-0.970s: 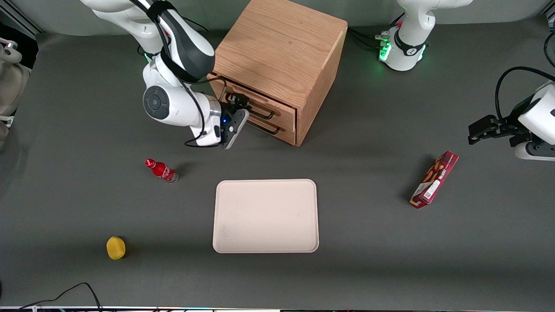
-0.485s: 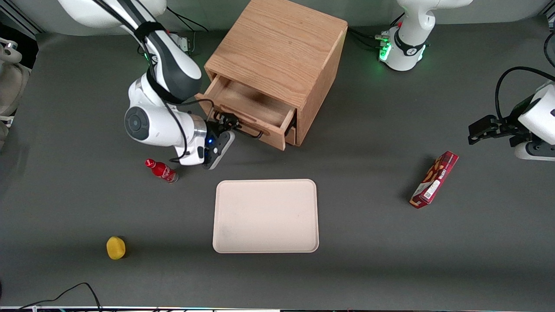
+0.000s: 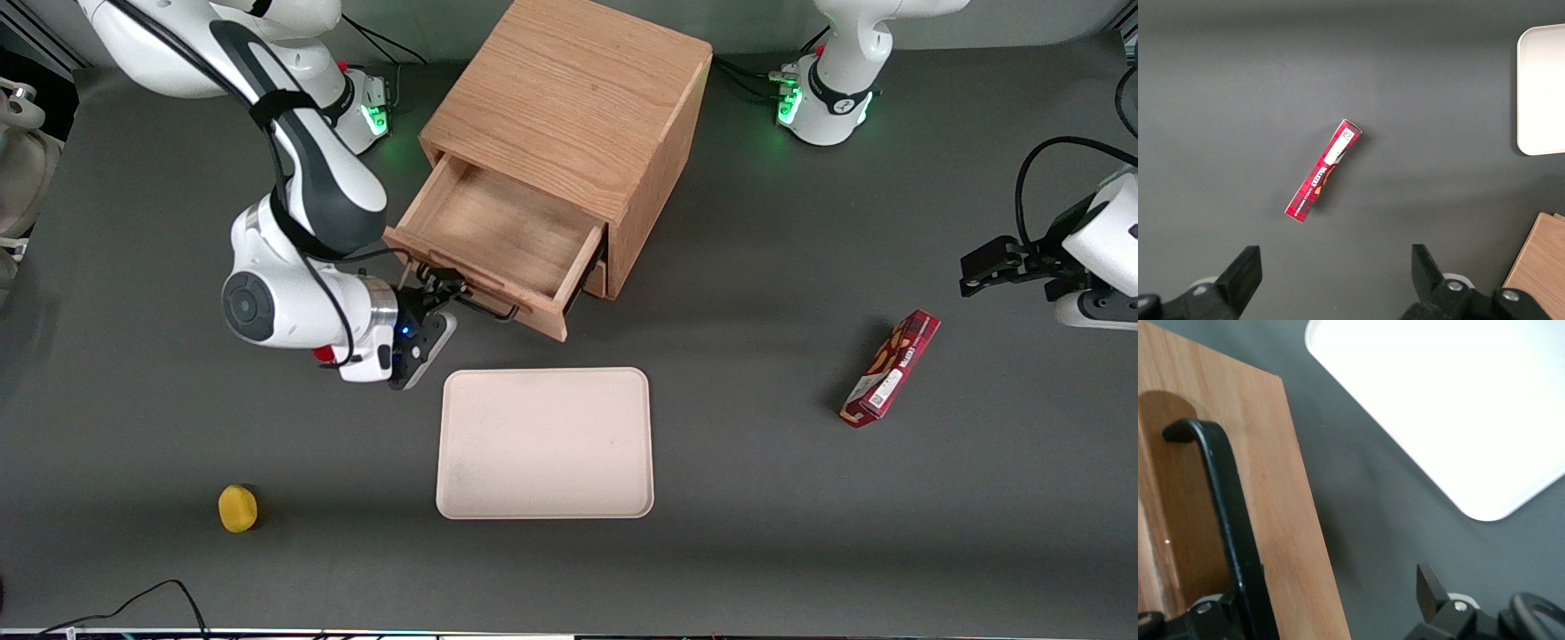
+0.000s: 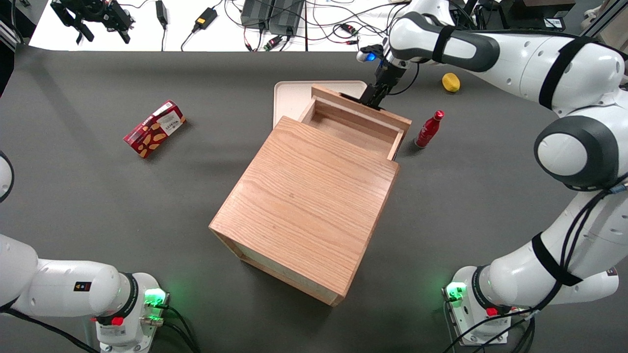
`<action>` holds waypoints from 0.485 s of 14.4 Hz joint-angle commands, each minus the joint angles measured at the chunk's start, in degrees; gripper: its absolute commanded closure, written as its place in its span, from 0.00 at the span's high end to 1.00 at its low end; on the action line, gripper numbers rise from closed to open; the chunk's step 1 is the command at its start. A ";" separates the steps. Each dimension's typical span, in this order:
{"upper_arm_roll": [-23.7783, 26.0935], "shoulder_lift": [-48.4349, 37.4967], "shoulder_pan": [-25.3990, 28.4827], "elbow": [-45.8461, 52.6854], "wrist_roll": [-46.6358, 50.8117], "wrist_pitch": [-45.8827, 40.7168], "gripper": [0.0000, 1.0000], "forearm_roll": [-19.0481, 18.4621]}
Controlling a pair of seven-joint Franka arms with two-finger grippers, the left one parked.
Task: Open upper drawer
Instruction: 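Pull the upper drawer outward from the cabinet with the right gripper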
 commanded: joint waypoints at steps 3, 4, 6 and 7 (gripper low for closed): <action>-1.87 6.36 0.26 10.46 0.16 -6.11 1.00 -3.86; -1.96 7.06 0.26 11.77 0.16 -7.07 1.00 -4.04; -2.40 8.21 0.18 15.11 -0.36 -9.70 1.00 -5.70; -3.36 9.08 0.18 17.21 -0.72 -11.63 1.00 -6.40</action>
